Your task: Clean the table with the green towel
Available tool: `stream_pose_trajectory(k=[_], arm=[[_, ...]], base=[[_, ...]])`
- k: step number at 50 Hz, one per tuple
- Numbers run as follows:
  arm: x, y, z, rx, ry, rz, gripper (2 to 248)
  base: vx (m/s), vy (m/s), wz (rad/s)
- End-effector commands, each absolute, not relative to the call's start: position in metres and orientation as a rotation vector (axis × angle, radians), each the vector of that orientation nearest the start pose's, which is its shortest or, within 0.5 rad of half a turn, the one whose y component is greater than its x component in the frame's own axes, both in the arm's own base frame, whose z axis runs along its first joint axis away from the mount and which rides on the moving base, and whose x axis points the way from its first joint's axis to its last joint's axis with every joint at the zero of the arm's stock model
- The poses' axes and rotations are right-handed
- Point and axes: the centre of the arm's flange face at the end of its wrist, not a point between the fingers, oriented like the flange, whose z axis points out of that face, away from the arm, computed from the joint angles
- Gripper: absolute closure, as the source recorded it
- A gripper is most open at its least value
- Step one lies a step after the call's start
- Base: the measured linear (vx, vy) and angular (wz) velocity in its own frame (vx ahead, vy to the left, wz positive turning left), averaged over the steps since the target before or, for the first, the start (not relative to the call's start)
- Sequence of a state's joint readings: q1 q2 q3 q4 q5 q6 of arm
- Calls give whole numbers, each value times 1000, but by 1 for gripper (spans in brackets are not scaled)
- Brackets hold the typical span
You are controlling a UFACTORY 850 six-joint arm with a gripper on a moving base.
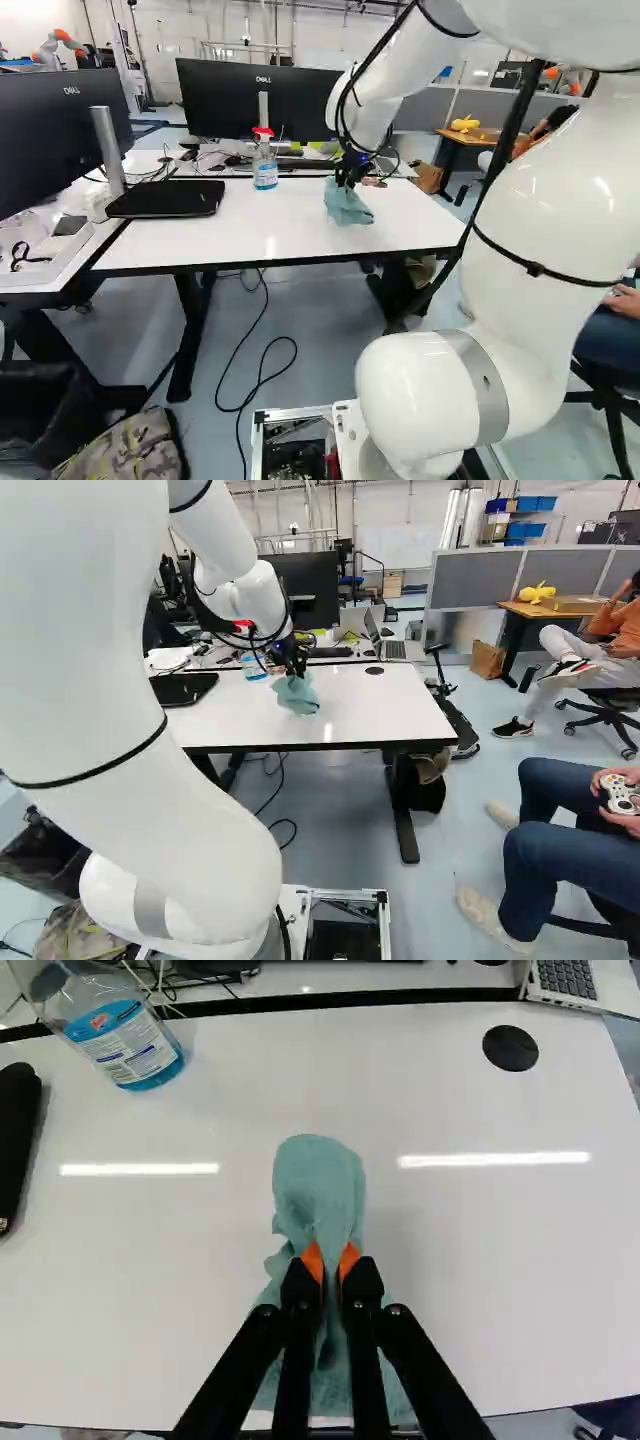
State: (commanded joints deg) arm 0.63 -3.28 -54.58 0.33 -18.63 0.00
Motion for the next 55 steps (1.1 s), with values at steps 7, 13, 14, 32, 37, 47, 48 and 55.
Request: stream_pose_trajectory(k=[7, 13, 14, 32, 37, 47, 48, 55], arm=[[500, 18, 528, -3002, -45, -881, 212], [500, 28, 528, -2996, -76, -879, 212], [500, 30, 528, -2994, -81, -879, 212], [500, 61, 528, -2974, -173, -873, 212], [500, 70, 528, -2968, -198, -872, 212], [501, 87, 529, -2955, -247, -869, 212], [501, 89, 529, -2953, -253, -868, 212], [501, 101, 529, -2944, -286, -866, 212]], base=[[0, 0, 0], [0, 0, 0], [0, 0, 0], [0, 0, 0], [0, 0, 0], [0, 0, 0], [0, 0, 0], [0, 0, 0]])
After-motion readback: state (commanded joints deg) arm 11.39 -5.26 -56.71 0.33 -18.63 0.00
